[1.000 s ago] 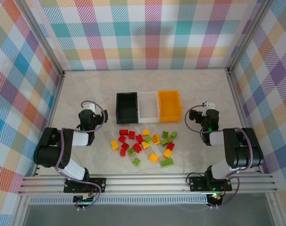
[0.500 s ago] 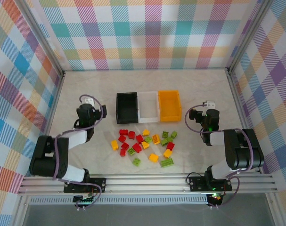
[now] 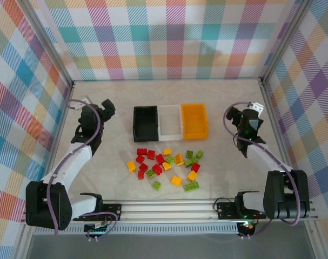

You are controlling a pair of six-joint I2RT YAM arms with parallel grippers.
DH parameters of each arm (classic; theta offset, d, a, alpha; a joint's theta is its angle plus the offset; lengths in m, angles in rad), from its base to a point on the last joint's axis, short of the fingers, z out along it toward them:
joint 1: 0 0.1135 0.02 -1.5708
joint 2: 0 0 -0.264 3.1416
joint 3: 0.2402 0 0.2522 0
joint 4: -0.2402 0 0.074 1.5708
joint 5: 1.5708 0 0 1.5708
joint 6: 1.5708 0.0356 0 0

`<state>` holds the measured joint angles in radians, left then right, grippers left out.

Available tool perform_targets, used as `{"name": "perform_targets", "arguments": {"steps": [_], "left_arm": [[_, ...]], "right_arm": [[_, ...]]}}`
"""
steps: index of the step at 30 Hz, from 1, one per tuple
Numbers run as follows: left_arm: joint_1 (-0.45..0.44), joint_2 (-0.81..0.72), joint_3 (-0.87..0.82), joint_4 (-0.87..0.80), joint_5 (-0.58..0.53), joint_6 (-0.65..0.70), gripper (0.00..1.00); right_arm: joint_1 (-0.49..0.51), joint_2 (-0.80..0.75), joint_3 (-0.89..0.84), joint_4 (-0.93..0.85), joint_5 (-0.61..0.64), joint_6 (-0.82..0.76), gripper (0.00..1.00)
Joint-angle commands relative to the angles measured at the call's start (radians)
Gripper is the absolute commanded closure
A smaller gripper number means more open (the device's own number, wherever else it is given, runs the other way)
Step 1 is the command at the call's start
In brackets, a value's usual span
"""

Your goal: Sort the legos into containers by color

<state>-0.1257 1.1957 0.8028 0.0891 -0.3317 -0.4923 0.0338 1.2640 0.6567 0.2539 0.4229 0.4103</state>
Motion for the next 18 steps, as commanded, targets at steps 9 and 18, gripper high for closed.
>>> {"name": "perform_targets", "arguments": {"steps": [9, 18], "left_arm": [[0.004, -0.172, 0.058, -0.323, 0.26, -0.235, 0.0], [-0.056, -0.258, -0.108, -0.331, 0.407, -0.264, 0.0]], "right_arm": [[0.087, 0.016, 0.187, -0.69, -0.366, 0.264, 0.05], [0.457, 0.034, 0.021, -0.577, -0.355, 0.569, 0.19]]}}
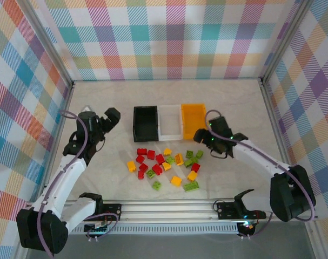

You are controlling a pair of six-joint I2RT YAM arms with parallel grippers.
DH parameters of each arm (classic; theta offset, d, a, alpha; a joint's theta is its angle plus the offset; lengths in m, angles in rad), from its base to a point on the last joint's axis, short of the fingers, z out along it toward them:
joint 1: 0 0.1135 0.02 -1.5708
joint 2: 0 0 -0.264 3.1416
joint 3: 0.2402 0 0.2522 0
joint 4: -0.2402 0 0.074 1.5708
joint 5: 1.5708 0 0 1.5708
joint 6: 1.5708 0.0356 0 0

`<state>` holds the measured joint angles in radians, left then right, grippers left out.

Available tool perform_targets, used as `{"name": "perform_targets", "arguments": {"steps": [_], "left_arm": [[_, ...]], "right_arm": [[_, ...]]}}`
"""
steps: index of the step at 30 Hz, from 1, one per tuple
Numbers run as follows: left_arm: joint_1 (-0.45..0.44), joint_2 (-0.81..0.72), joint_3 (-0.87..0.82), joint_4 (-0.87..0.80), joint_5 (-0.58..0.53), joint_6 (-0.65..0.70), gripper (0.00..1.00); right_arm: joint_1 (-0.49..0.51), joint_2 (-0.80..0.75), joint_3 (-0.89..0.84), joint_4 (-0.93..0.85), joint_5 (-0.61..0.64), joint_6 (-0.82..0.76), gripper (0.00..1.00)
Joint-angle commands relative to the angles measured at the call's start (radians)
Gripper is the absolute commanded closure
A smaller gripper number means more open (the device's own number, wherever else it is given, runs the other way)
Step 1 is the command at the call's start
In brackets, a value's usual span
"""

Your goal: Sort the legos into containers by color

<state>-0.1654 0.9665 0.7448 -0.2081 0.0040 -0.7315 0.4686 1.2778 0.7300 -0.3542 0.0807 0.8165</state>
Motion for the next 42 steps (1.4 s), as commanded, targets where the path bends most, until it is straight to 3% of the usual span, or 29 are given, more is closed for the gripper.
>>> {"name": "perform_targets", "arguments": {"steps": [1, 4, 11, 23, 31, 36, 42], "left_arm": [[-0.021, -0.034, -0.061, -0.033, 0.075, -0.025, 0.0], [-0.028, -0.042, -0.076, -0.042, 0.085, -0.013, 0.0], [-0.03, -0.047, -0.097, -0.051, 0.092, -0.004, 0.0], [-0.033, -0.046, -0.084, -0.061, 0.096, -0.013, 0.0], [-0.073, 0.004, -0.004, -0.184, 0.093, -0.025, 0.0], [-0.082, 0.028, 0.026, -0.281, 0.11, -0.006, 0.0], [-0.086, 0.053, 0.014, -0.334, 0.116, 0.047, 0.02]], "right_arm": [[0.033, 0.028, -0.056, 0.054, -0.005, 0.183, 0.21], [0.059, 0.074, -0.02, 0.031, 0.047, 0.217, 0.26], [0.066, 0.197, 0.017, -0.017, 0.038, 0.263, 0.43], [0.078, 0.181, 0.022, -0.045, 0.032, 0.269, 0.76], [0.077, 0.085, 0.201, -0.136, 0.114, 0.03, 0.77], [0.066, 0.239, 0.403, -0.162, 0.149, -0.14, 0.75], [0.034, 0.44, 0.596, -0.168, 0.218, -0.216, 0.72]]}}
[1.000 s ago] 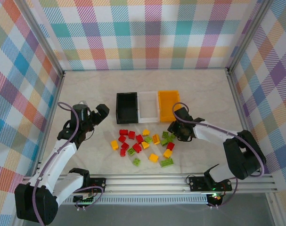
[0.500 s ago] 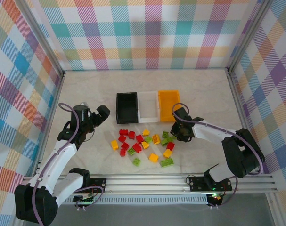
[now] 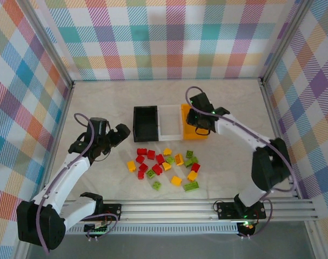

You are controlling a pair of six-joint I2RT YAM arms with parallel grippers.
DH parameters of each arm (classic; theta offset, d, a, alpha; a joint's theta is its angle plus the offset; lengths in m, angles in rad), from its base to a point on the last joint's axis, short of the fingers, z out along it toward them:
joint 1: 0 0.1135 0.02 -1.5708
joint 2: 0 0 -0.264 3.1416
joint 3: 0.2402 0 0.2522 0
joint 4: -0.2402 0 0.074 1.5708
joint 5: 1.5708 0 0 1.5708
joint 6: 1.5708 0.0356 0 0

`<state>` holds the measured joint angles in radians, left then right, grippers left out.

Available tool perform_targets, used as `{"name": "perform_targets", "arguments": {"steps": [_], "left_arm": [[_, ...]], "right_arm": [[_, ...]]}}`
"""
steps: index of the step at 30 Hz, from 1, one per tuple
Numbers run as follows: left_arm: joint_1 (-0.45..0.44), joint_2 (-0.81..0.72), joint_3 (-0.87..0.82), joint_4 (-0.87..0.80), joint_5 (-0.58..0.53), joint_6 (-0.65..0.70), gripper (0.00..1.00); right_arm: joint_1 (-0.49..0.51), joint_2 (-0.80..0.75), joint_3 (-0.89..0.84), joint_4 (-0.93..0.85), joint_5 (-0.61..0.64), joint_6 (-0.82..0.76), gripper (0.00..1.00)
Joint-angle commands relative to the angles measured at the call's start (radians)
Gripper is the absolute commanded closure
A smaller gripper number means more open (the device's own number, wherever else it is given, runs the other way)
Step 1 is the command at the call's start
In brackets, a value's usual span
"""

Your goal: Sort the legos into containers by color

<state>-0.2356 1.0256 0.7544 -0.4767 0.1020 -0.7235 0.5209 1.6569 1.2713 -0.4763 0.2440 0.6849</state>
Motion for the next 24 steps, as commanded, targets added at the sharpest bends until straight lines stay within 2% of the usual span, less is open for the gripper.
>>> {"name": "perform_targets", "arguments": {"steps": [1, 5, 8, 10, 14, 20, 24], "left_arm": [[-0.019, -0.012, -0.002, -0.071, 0.013, 0.042, 0.02], [-0.028, -0.038, -0.028, -0.098, -0.005, 0.061, 0.01], [-0.034, -0.043, -0.035, -0.12, -0.007, 0.067, 0.01], [-0.042, -0.048, -0.037, -0.133, -0.012, 0.073, 0.01], [-0.067, -0.055, -0.044, -0.155, -0.025, 0.077, 0.05], [-0.202, 0.033, -0.073, -0.137, -0.066, 0.071, 0.17], [-0.295, 0.126, -0.078, -0.137, -0.116, 0.067, 0.16]], "right_arm": [[-0.026, 0.087, 0.078, -0.048, 0.058, -0.088, 0.71], [-0.052, 0.182, 0.162, -0.057, 0.058, -0.088, 0.65], [-0.057, 0.208, 0.204, -0.046, 0.025, -0.108, 0.46], [-0.057, 0.187, 0.201, -0.026, -0.002, -0.117, 0.37], [-0.053, 0.105, 0.141, 0.011, -0.046, -0.119, 0.33], [-0.041, -0.015, -0.002, 0.051, -0.079, -0.11, 0.32], [-0.041, -0.065, -0.079, 0.067, -0.082, -0.104, 0.32]]}}
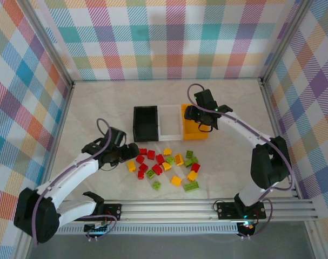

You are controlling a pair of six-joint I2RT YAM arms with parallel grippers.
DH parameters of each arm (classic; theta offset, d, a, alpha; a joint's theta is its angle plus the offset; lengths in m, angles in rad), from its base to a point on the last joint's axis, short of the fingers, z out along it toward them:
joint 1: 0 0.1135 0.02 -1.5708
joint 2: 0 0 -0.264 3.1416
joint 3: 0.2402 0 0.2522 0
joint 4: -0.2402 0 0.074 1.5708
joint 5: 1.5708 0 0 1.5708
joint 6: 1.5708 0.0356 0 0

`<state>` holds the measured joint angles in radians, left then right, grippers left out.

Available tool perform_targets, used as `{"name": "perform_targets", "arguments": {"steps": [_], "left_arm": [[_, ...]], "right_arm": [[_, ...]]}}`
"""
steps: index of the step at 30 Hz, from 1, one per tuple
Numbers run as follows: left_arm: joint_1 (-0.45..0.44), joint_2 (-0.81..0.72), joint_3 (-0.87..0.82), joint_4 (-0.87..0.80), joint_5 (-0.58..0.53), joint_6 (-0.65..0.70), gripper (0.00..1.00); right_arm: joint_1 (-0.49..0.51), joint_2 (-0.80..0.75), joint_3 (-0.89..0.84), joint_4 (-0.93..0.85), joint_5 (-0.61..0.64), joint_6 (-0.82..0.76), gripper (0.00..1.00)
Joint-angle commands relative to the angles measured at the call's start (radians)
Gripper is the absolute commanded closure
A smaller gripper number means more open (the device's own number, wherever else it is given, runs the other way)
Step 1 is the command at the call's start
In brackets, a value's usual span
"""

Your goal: Sort the legos into containers by color

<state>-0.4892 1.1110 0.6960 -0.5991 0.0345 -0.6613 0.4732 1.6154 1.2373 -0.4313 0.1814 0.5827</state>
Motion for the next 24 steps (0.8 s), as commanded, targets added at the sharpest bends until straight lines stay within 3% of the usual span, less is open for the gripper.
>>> {"name": "perform_targets", "arguments": {"steps": [1, 18, 24], "left_arm": [[-0.054, 0.057, -0.024, -0.013, -0.051, 0.004, 0.15], [-0.092, 0.188, -0.088, 0.037, -0.102, -0.006, 0.46], [-0.092, 0.2, -0.075, 0.071, -0.148, 0.008, 0.4]], "right_arm": [[0.007, -0.031, -0.055, 0.021, -0.015, 0.0, 0.32], [0.007, -0.067, -0.095, 0.024, -0.016, 0.013, 0.31], [0.007, -0.075, -0.112, 0.029, -0.01, 0.019, 0.31]]}}
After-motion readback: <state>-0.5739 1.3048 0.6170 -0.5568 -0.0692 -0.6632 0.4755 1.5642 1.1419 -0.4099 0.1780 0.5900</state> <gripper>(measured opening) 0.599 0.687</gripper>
